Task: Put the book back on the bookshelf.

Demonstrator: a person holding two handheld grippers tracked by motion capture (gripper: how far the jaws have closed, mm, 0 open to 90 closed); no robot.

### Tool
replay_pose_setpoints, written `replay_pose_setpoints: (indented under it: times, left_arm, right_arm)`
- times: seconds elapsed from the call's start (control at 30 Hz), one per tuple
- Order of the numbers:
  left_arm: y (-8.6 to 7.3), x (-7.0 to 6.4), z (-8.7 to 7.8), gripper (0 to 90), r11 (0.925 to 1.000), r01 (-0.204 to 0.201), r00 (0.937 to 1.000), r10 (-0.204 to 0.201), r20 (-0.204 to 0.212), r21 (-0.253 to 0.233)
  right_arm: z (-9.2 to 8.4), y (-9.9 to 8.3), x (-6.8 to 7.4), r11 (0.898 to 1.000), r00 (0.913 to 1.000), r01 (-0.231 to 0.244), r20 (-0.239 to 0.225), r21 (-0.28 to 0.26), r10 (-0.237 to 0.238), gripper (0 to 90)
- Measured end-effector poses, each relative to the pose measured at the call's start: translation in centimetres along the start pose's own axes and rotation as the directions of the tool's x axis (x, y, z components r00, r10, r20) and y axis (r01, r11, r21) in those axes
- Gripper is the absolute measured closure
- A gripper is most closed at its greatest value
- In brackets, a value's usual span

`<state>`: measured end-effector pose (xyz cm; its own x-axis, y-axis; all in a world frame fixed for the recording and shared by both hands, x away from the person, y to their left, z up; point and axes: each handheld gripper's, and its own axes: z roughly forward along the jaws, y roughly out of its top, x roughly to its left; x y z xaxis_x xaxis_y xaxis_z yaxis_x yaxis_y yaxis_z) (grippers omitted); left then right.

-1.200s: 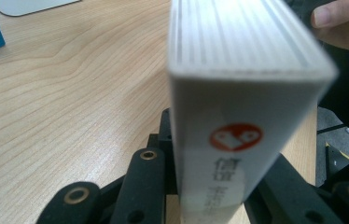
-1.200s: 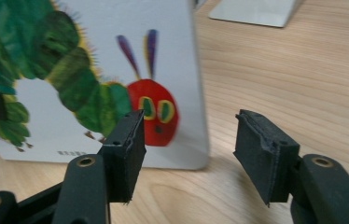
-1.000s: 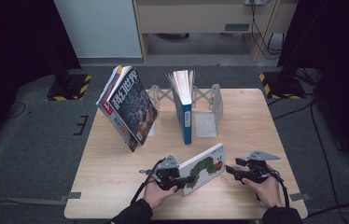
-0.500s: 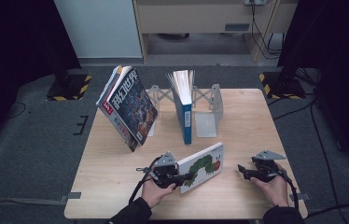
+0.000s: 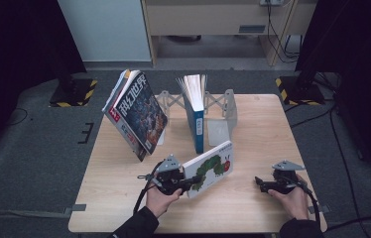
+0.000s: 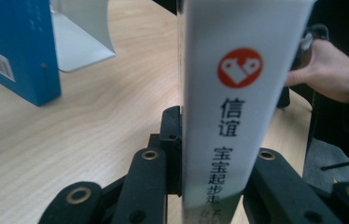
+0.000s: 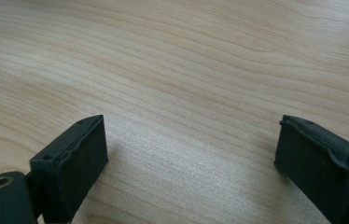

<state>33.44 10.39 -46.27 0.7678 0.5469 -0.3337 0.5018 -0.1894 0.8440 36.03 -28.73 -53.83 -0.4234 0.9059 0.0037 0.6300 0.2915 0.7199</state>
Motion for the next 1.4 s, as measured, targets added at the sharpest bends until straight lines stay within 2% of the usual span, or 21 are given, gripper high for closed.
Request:
replay_pose_setpoints:
  times: [0.4, 0.6, 0.77, 0.93, 0.97, 1.1, 1.13, 1.17, 1.2, 1.3, 1.33, 1.37, 1.4]
  left_arm:
    - [2.0, -0.3, -0.8, 74.9, 0.9982, -0.017, 0.9989, 0.014, -0.045, -0.057]
    - [3.3, -0.3, -0.6, 74.9, 0.9957, -0.035, 0.996, 0.027, -0.086, -0.086]
    - [3.9, 0.0, -0.1, 75.0, 0.9945, -0.031, 0.9935, 0.02, -0.113, -0.1]
    - [4.5, 0.2, 1.0, 74.9, 0.9922, -0.044, 0.9869, 0.025, -0.159, -0.116]
    - [4.8, 0.2, 1.4, 74.9, 0.9921, -0.049, 0.9839, 0.028, -0.176, -0.116]
    - [5.0, 0.2, 2.2, 74.9, 0.9903, -0.043, 0.9812, 0.017, -0.192, -0.132]
    - [5.0, 0.2, 2.4, 74.9, 0.9901, -0.046, 0.9794, 0.019, -0.201, -0.133]
    - [5.0, 0.1, 2.9, 74.9, 0.9905, -0.056, 0.975, 0.027, -0.221, -0.126]
    - [5.0, 0.1, 2.9, 74.9, 0.9905, -0.056, 0.975, 0.027, -0.221, -0.126]
    - [4.9, 0.1, 3.8, 74.9, 0.99, -0.061, 0.9684, 0.028, -0.248, -0.127]
    - [4.9, 0.1, 3.8, 74.9, 0.99, -0.061, 0.9684, 0.028, -0.248, -0.127]
    - [4.9, 0.1, 4.2, 74.9, 0.989, -0.065, 0.9641, 0.027, -0.264, -0.133]
    - [4.9, 0.1, 4.2, 74.9, 0.989, -0.065, 0.9641, 0.027, -0.264, -0.133]
  right_arm:
    - [0.1, 0.0, 0.0, 1.0, 1.0, -0.007, -0.002, 0.001, 0.007, 7.4]
    - [0.1, 0.0, 0.0, 1.0, 1.0, -0.003, -0.002, 0.0, 0.003, 7.2]
    - [0.1, 0.0, 0.0, 1.0, 1.0, -0.002, -0.003, 0.0, 0.002, 7.3]
    - [0.1, 0.0, 0.0, 1.0, 1.0, -0.002, -0.003, 0.0, 0.002, 7.2]
    - [0.1, 0.0, 0.0, 1.0, 1.0, -0.002, -0.003, 0.0, 0.002, 7.2]
    - [0.1, 0.0, 0.0, 1.0, 1.0, -0.002, -0.003, 0.0, 0.002, 7.2]
    - [0.1, 0.0, 0.0, 1.0, 1.0, -0.002, -0.003, 0.0, 0.002, 7.2]
    - [0.1, 0.0, 0.0, 1.0, 1.0, -0.002, -0.003, 0.0, 0.002, 7.2]
    - [0.1, 0.0, 0.0, 1.0, 1.0, -0.002, -0.003, 0.0, 0.002, 7.2]
    - [0.1, 0.0, 0.0, 1.0, 1.0, -0.002, -0.003, 0.001, 0.002, 7.2]
    - [0.1, 0.0, 0.0, 1.0, 1.0, -0.002, -0.003, 0.001, 0.002, 7.2]
    - [0.1, 0.0, 0.0, 1.0, 1.0, -0.002, -0.003, 0.001, 0.002, 7.2]
    - [0.1, 0.0, 0.0, 1.0, 1.0, -0.002, -0.003, 0.001, 0.002, 7.2]
